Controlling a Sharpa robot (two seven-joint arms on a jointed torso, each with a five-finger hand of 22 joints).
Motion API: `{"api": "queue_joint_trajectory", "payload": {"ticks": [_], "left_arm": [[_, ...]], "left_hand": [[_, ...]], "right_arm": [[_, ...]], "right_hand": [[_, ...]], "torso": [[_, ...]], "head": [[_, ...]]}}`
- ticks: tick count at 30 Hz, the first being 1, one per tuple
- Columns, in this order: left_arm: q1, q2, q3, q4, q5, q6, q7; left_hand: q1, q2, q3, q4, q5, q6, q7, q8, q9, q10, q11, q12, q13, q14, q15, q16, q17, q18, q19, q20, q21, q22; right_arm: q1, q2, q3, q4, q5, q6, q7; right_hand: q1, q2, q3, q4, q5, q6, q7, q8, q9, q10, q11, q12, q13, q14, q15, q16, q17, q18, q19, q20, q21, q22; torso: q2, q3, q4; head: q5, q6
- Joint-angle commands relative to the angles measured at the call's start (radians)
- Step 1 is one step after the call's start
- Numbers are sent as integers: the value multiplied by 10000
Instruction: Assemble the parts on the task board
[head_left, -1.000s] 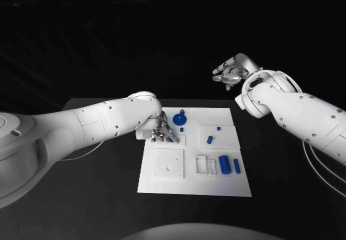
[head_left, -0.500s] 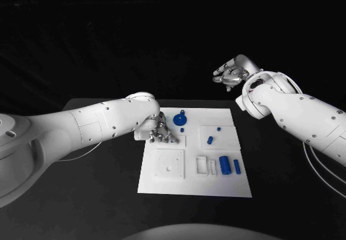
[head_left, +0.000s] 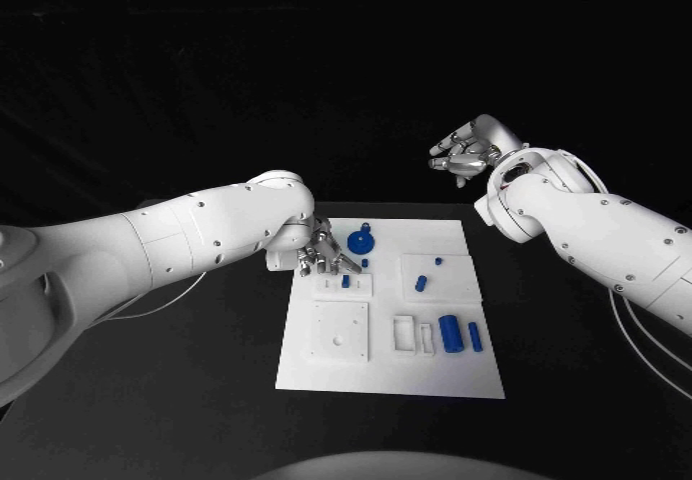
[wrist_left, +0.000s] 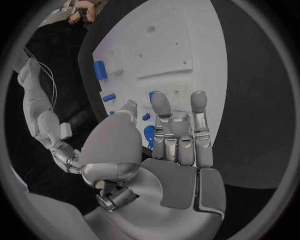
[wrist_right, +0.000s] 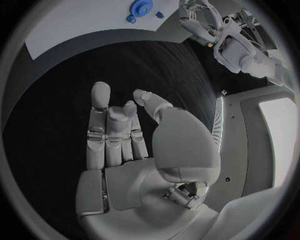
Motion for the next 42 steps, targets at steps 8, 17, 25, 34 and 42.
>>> {"api": "queue_joint_trajectory", "payload": {"ticks": [8, 17, 25, 34, 42], "left_arm": [[606, -333, 207, -151, 1422, 133, 169], [768, -240, 236, -1403, 1282, 184, 609], [777, 66, 238, -2219, 1085, 277, 864], [630, 531, 232, -3027, 692, 322, 1122], [503, 829, 231, -3586, 374, 291, 1317]], "left_hand": [[400, 1774, -477, -1612, 70, -918, 629, -1561, -3445, 24, 379, -596, -316, -533, 227, -686, -937, -37, -231, 95, -540, 3], [532, 2357, -1043, -2438, 1090, -1519, 732, -249, -6018, -70, 424, -689, -412, -647, 230, -622, -1284, -40, -62, 124, -1056, 147], [455, 2290, -1135, -2361, 1174, -1735, 757, 147, -6452, -93, 434, -658, -416, -664, 241, -562, -1380, -44, -4, 131, -1170, 176], [429, 2251, -1105, -2270, 1141, -2043, 853, 228, -6838, -141, 476, -594, -388, -689, 277, -496, -1449, -14, 9, 165, -1192, 186], [339, 2177, -1092, -2145, 1062, -2086, 867, 253, -7010, -124, 480, -547, -371, -676, 276, -426, -1460, -3, 27, 167, -1158, 193]], "right_arm": [[-11, -39, 1, -117, -112, -37, 43], [-12, -35, 1, -182, -37, -27, 45], [-12, -2, 2, -153, -26, -28, 51], [-11, -41, 3, -23, -23, -68, 49], [-10, -46, 4, 71, -22, -99, 37]], "right_hand": [[-53, -13, -53, -4, 42, -75, -12, -11, -8, -46, 16, 7, -9, -65, 25, -54, -9, 66, 346, 13, -48, 4], [-59, -31, -68, 21, 100, -102, -5, -10, -8, -54, 20, 1, -16, -65, 27, -54, -8, 70, 346, 14, -51, 0], [-64, -38, -73, 44, 145, -124, -1, -8, -8, -63, 22, -8, -24, -67, 29, -60, -12, 72, 346, 16, -52, -2], [-70, -45, -84, 77, 155, -139, 3, -10, -8, -53, 24, -2, -23, -61, 29, -53, -6, 76, 349, 17, -51, -4], [-70, -45, -84, 77, 155, -139, 3, -10, -8, -53, 24, -2, -23, -61, 29, -53, -6, 76, 349, 17, -51, -4]], "torso": [[-1, -2, 1], [36, -13, -33], [83, -27, -64], [245, -70, -174], [379, -84, -237]], "head": [[20, 210], [13, 357], [-86, 438], [-6, 531], [45, 599]]}}
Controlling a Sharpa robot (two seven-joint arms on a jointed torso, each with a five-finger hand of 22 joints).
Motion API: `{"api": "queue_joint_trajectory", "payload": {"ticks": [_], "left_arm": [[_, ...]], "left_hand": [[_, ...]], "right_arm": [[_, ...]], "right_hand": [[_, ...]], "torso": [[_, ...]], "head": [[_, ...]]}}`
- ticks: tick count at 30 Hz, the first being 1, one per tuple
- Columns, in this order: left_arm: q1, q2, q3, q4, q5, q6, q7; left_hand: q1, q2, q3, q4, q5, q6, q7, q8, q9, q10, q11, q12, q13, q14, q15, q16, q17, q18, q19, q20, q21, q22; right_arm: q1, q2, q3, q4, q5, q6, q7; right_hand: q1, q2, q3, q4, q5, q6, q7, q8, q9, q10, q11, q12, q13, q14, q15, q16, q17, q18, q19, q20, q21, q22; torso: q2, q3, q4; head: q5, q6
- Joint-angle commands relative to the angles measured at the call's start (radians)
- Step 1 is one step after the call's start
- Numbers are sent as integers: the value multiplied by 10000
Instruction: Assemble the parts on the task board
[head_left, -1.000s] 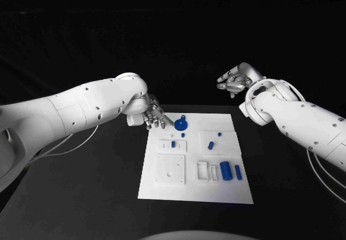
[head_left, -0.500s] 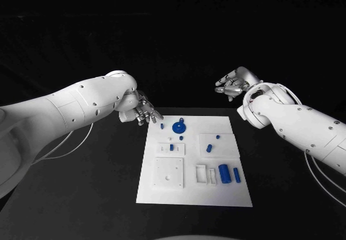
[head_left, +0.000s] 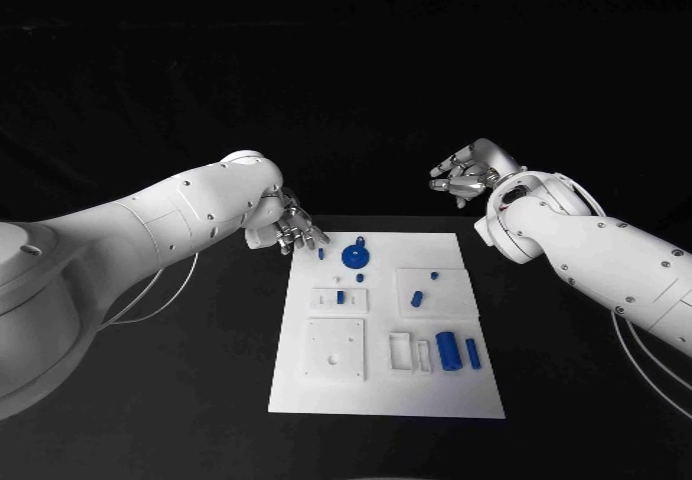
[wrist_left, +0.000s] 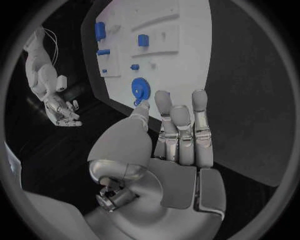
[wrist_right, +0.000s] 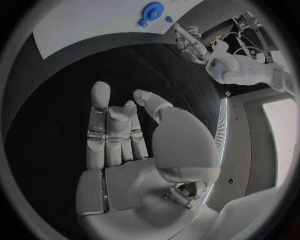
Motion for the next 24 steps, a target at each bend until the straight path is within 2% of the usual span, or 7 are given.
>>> {"api": "queue_joint_trajectory", "payload": {"ticks": [1, 12, 24], "left_arm": [[-17, 103, 8, -150, -349, 110, 337], [-152, 335, -2, -558, -699, 181, 444], [-232, 481, -5, -770, -740, 317, 494]], "left_hand": [[-132, -23, -12, 70, -69, -89, 12, 60, -30, -37, 36, 59, 15, -35, -10, 48, -7, -3, 80, 6, 4, 190], [-139, -63, 46, 117, -87, -133, 30, 59, -149, -50, 45, 83, 25, -49, -4, 81, -22, 0, 70, 10, 29, 191], [-127, -36, 75, 112, -90, -128, 31, 80, -252, -59, 45, 105, 33, -55, -2, 107, -45, 8, 58, 14, 69, 190]], "right_arm": [[-2, 8, 2, 44, -22, -55, 34], [-1, 25, 4, 114, -22, -73, 33], [0, 38, 4, 140, -23, -75, 28]], "right_hand": [[-71, -45, -15, 8, 47, -71, 6, -10, -12, -53, 23, -2, -14, -61, 29, -53, -8, 76, 349, 17, -52, -1], [-71, -45, -15, 8, 47, -71, 6, -10, -12, -53, 23, -2, -14, -61, 29, -53, -8, 76, 349, 17, -52, -1], [-71, -45, -15, 8, 47, -71, 6, -10, -12, -53, 23, -2, -14, -61, 29, -53, -8, 76, 349, 17, -52, -1]], "torso": [[92, -4, -29], [133, -20, -57], [129, -17, -39]], "head": [[37, 40], [54, 64], [14, 45]]}}
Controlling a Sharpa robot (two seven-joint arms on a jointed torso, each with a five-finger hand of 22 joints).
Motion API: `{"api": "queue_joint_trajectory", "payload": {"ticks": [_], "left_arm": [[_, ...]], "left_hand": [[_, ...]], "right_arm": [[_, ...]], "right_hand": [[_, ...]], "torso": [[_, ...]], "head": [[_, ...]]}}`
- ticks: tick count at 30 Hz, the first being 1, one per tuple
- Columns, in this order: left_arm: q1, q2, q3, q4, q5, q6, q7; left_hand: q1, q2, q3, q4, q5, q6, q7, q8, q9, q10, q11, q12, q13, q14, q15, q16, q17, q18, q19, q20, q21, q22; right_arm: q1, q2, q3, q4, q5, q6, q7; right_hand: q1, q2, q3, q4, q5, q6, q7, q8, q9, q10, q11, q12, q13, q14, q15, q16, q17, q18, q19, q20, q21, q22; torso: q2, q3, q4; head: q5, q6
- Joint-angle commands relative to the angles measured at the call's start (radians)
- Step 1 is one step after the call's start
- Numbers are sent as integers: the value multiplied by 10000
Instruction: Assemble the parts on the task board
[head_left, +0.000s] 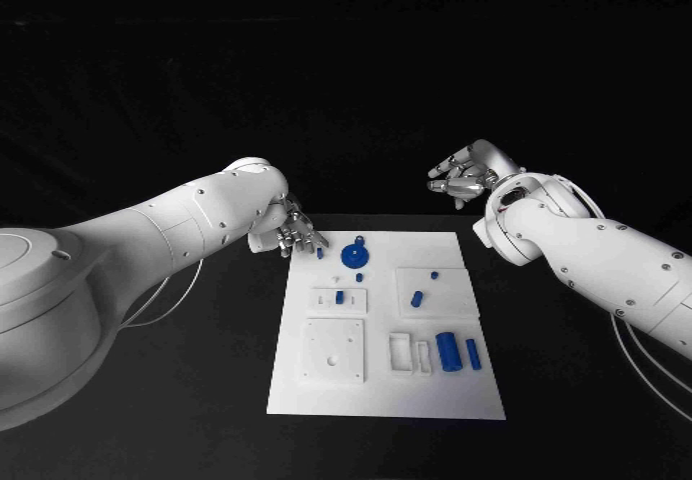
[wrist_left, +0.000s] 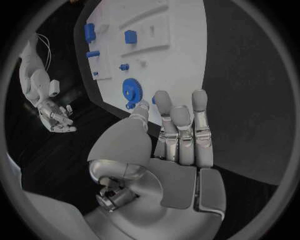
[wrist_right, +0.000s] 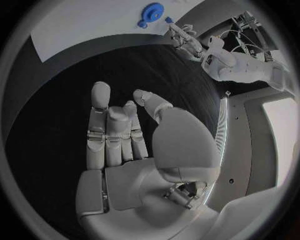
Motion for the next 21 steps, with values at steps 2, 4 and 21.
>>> {"api": "queue_joint_trajectory", "payload": {"ticks": [2, 4, 21], "left_arm": [[-40, 71, 2, -65, -92, 228, 168], [-55, 87, 2, -85, -92, 235, 176], [-88, 198, 0, -189, -44, 223, 284]], "left_hand": [[-68, 29, 31, 39, -27, -71, -22, 44, -16, -28, 11, 43, 8, -59, -1, 68, -11, 8, 55, 15, 71, 191], [-29, 76, 51, 5, -5, -68, -22, 48, -24, -29, 11, 43, 7, -63, -1, 66, -15, 9, 53, 15, 74, 191], [396, 652, 136, -436, 48, -27, -64, 105, -85, -22, -6, 48, -3, -68, -16, 90, -40, -1, 31, 4, 101, 191]], "right_arm": [[0, 9, 2, 29, -27, -28, 28], [0, 9, 2, 28, -28, -24, 23], [0, 80, 2, -39, -29, 26, 5]], "right_hand": [[-71, -45, -15, 9, 48, -72, 7, -10, -13, -53, 24, -2, -15, -62, 29, -53, -8, 76, 350, 17, -52, 1], [-71, -45, -15, 9, 48, -72, 7, -10, -13, -53, 24, -2, -15, -62, 29, -53, -8, 76, 350, 17, -52, 1], [-17, -58, -1, 73, 40, -73, 6, -6, -9, -48, 23, 6, -15, -54, 29, -49, -1, 76, 350, 19, -42, -17]], "torso": [[1, 1, 8], [-4, 5, 12], [5, 15, 8]], "head": [[-10, -12], [-3, -25], [29, -31]]}}
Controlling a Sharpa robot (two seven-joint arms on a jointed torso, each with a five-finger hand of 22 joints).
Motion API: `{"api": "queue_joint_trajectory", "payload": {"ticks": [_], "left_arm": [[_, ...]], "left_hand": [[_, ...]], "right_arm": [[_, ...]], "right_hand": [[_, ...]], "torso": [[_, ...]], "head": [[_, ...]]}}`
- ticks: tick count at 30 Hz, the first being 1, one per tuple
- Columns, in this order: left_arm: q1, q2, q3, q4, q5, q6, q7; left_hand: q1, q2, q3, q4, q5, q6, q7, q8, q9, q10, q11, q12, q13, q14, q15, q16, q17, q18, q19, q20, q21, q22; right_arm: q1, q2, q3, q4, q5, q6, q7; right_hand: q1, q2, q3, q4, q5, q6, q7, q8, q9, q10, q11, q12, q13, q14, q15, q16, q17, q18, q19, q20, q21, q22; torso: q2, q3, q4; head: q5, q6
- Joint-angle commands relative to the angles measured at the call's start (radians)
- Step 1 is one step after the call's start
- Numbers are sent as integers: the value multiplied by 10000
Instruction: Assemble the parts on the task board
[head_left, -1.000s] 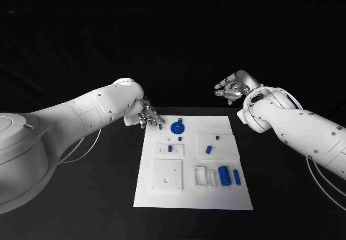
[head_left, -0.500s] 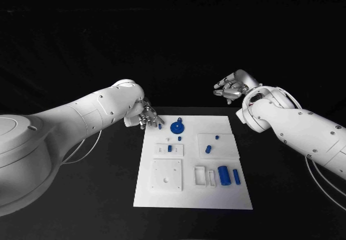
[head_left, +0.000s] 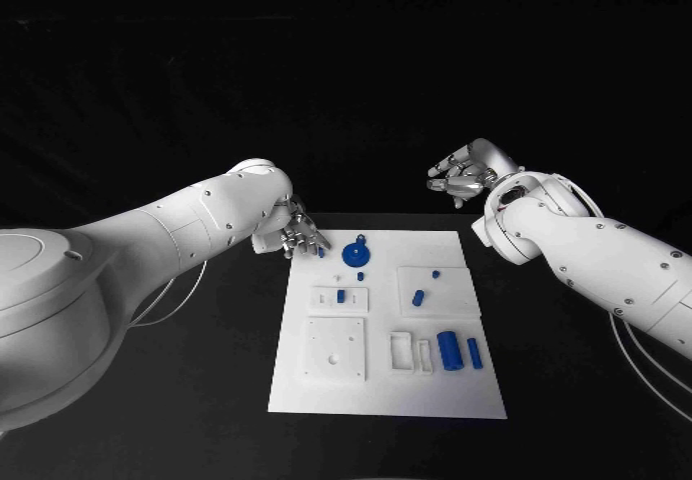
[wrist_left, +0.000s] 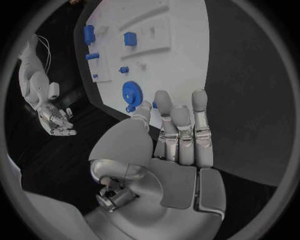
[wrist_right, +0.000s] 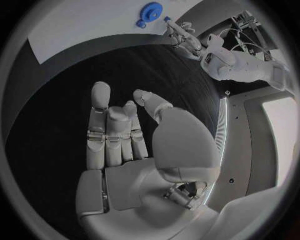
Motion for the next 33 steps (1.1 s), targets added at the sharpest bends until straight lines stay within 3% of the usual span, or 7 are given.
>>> {"api": "queue_joint_trajectory", "payload": {"ticks": [1, 9, 13, 24, 29, 31, 33], "left_arm": [[-4, 34, 3, -21, 36, 95, 189], [-10, 59, 3, -62, 218, 92, 254], [-12, 64, 3, -72, 266, 178, 272], [-18, 59, 2, -86, 383, 269, 289], [-19, 20, 2, -45, 523, 126, 303], [-19, -4, 2, -14, 669, -32, 313], [-19, -25, 2, 25, 772, -181, 300]], "left_hand": [[79, 156, 27, -107, 45, -29, -66, 69, -13, -22, -8, 48, -1, -64, -18, 58, -7, -2, 33, 3, 64, 194], [574, 500, 227, -427, 137, 12, -123, 145, 38, -1, -23, 49, -6, -70, -35, 74, -5, -13, 18, -9, 90, 198], [854, 582, 352, -718, 780, -6, -155, 212, 125, 10, -36, 40, -15, -69, -45, 84, -4, -17, 7, -18, 116, 201], [854, 687, 698, -1381, 1519, 4, -236, 541, 682, 88, -75, 9, -43, -37, -62, 115, -3, 3, -32, -24, 264, 202], [918, 647, 939, -1663, 2261, 56, -247, 693, 992, 156, -81, 10, -49, 11, -74, 136, 9, 26, -23, -32, 324, 207], [1000, 519, 1133, -1961, 2960, 13, -205, 746, 1150, 173, -71, -11, -71, 21, -73, 131, 12, 51, -29, -36, 365, 214], [878, 450, 1292, -2112, 3306, -3, -212, 833, 1317, 252, -85, -28, -124, 71, -75, 159, 32, 90, -18, -29, 444, 220]], "right_arm": [[-2, 11, 2, 2, -30, 28, 16], [-2, 14, 2, -4, -30, 37, 8], [-2, 17, 2, -7, -30, 42, 6], [-2, 27, 2, -18, -31, 42, 7], [-2, 30, 2, -29, -31, 39, 8], [-2, 31, 2, -34, -31, 39, 7], [-2, 29, 2, -36, -31, 41, 6]], "right_hand": [[-17, -58, -1, 73, 40, -74, 7, -6, -10, -48, 23, 5, -16, -54, 29, -49, -1, 76, 350, 19, -42, -17], [-17, -58, -1, 73, 40, -74, 7, -6, -10, -48, 23, 5, -16, -54, 29, -49, -1, 76, 350, 19, -42, -17], [-14, -56, 18, 72, 44, -68, 6, -9, -10, -48, 21, 7, -15, -55, 28, -51, 0, 74, 350, 16, -35, -16], [-14, -56, 18, 72, 44, -68, 6, -9, -10, -48, 21, 7, -15, -55, 28, -51, 0, 74, 350, 16, -35, -16], [-14, -56, 18, 72, 44, -68, 6, -9, -10, -48, 21, 7, -15, -55, 28, -51, 0, 74, 350, 16, -35, -16], [-14, -56, 18, 72, 44, -68, 6, -9, -10, -48, 21, 7, -15, -55, 28, -51, 0, 74, 350, 16, -35, -16], [-14, -56, 18, 72, 44, -68, 6, -9, -10, -48, 21, 7, -15, -55, 28, -51, 0, 74, 350, 16, -35, -16]], "torso": [[5, -4, -11], [7, -10, 1], [10, -11, -1], [5, -9, -2], [4, 0, 3], [-2, 7, 13], [-5, 11, 17]], "head": [[0, 5], [-10, -8], [-5, -21], [11, -53], [23, -59], [17, -52], [6, -44]]}}
